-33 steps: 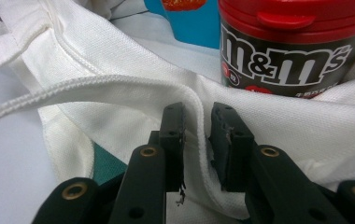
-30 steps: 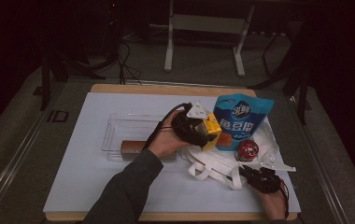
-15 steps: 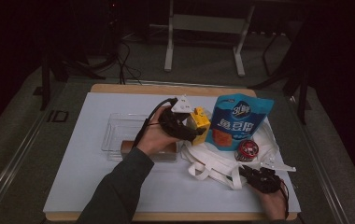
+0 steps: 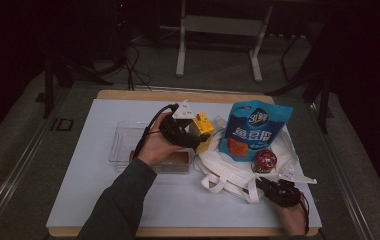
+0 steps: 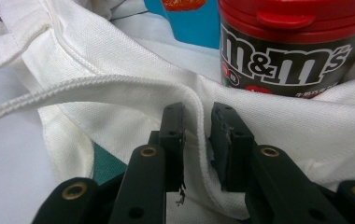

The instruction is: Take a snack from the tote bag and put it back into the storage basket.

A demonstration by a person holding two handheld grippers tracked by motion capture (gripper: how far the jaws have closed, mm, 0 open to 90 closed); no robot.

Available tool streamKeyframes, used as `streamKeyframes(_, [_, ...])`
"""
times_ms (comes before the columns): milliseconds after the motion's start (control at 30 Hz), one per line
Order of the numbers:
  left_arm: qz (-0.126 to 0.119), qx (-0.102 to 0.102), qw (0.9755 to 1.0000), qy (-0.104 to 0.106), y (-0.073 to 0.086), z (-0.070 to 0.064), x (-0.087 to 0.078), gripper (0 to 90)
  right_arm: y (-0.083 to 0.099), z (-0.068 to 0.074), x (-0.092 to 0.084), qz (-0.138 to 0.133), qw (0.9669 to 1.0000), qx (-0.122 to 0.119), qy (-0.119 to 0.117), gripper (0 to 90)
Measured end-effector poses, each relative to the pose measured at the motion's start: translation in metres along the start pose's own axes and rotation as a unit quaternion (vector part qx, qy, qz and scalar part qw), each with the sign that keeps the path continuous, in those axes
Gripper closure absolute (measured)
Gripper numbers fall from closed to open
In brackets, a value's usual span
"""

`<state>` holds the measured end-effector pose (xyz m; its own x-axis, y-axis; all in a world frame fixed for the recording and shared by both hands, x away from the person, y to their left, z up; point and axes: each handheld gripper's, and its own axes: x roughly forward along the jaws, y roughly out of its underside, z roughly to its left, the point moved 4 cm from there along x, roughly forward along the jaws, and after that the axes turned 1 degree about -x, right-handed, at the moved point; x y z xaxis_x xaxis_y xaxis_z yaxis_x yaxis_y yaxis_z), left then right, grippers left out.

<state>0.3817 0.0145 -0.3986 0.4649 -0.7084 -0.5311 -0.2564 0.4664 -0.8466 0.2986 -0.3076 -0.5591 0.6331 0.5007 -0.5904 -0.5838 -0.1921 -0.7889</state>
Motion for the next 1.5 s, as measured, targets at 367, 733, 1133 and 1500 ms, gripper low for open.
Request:
streamKeyframes(367, [0.001, -0.014, 0.9997, -0.018, 0.011, 0.009, -0.008, 28.8, 0.000, 0.000, 0.000, 0.000, 1.0000, 0.000, 0.000, 74.7])
streamKeyframes(733, [0.005, -0.022, 0.9990, -0.038, 0.023, 0.019, -0.015, 28.8, 0.000, 0.000, 0.000, 0.000, 1.0000, 0.000, 0.001, 74.7])
streamKeyframes(1133, [0.003, -0.039, 0.9978, -0.054, 0.034, 0.031, -0.021, 28.8, 0.000, 0.000, 0.000, 0.000, 1.0000, 0.000, 0.001, 74.7])
streamKeyframes(1500, [0.010, -0.049, 0.9965, -0.067, 0.044, 0.040, -0.023, 28.8, 0.000, 0.000, 0.000, 0.000, 1.0000, 0.001, 0.001, 74.7])
